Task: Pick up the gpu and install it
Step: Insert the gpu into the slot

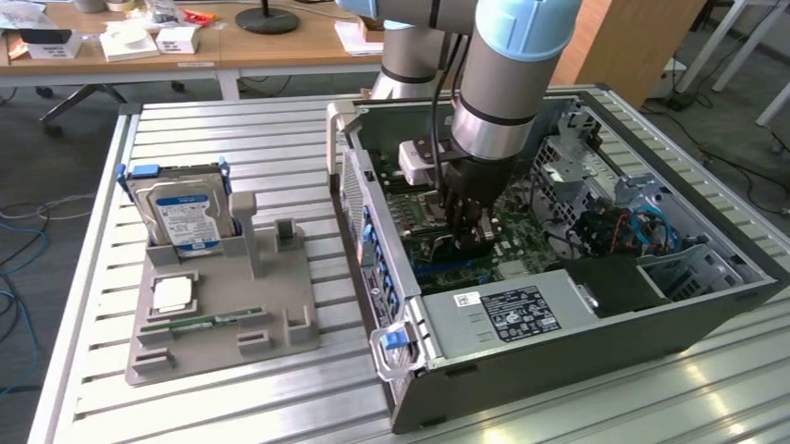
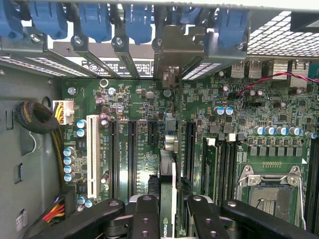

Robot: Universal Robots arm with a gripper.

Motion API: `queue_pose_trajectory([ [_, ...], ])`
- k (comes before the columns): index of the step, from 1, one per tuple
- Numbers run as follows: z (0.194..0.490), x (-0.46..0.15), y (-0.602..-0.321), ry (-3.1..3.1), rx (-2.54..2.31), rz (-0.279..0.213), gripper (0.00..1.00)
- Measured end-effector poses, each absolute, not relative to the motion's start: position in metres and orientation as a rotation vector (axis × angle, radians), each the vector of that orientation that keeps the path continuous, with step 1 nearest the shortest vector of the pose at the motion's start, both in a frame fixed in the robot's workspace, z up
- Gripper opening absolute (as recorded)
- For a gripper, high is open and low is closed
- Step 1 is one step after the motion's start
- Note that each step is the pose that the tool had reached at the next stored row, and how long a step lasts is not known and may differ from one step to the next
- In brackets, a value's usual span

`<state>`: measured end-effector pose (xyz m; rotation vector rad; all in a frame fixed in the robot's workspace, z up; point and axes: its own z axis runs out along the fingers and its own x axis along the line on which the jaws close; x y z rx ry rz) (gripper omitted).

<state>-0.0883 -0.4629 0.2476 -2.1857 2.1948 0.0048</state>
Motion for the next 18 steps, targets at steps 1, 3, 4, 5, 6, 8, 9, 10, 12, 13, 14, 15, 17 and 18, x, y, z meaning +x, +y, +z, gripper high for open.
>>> queue_pose_trajectory([
  [1, 0.2476, -0.0883, -0.4629, 2.195, -2.186, 0.005, 0.27],
  [3, 0.2476, -0.0883, -0.4630, 2.195, -2.186, 0.005, 0.27],
  [4, 0.2476, -0.0882, -0.4629, 2.195, -2.186, 0.005, 0.27],
  [5, 0.2475, -0.0880, -0.4629, 2.195, -2.186, 0.005, 0.27],
  [6, 0.2475, -0.0880, -0.4629, 2.195, -2.185, 0.005, 0.27],
  [8, 0.2476, -0.0878, -0.4629, 2.195, -2.186, 0.005, 0.27],
  [9, 0.2476, -0.0878, -0.4629, 2.195, -2.186, 0.005, 0.27],
  [10, 0.2476, -0.0878, -0.4629, 2.195, -2.186, 0.005, 0.27],
  [12, 0.2473, -0.0877, -0.4629, 2.195, -2.186, 0.005, 0.27],
  [13, 0.2472, -0.0877, -0.4629, 2.195, -2.186, 0.005, 0.27],
  [14, 0.2472, -0.0878, -0.4629, 2.195, -2.186, 0.005, 0.27],
  [15, 0.2472, -0.0878, -0.4629, 2.195, -2.186, 0.005, 0.27],
  [17, 0.2472, -0.0878, -0.4630, 2.195, -2.186, 0.005, 0.27],
  [18, 0.2472, -0.0878, -0.4629, 2.195, -2.186, 0.005, 0.27],
])
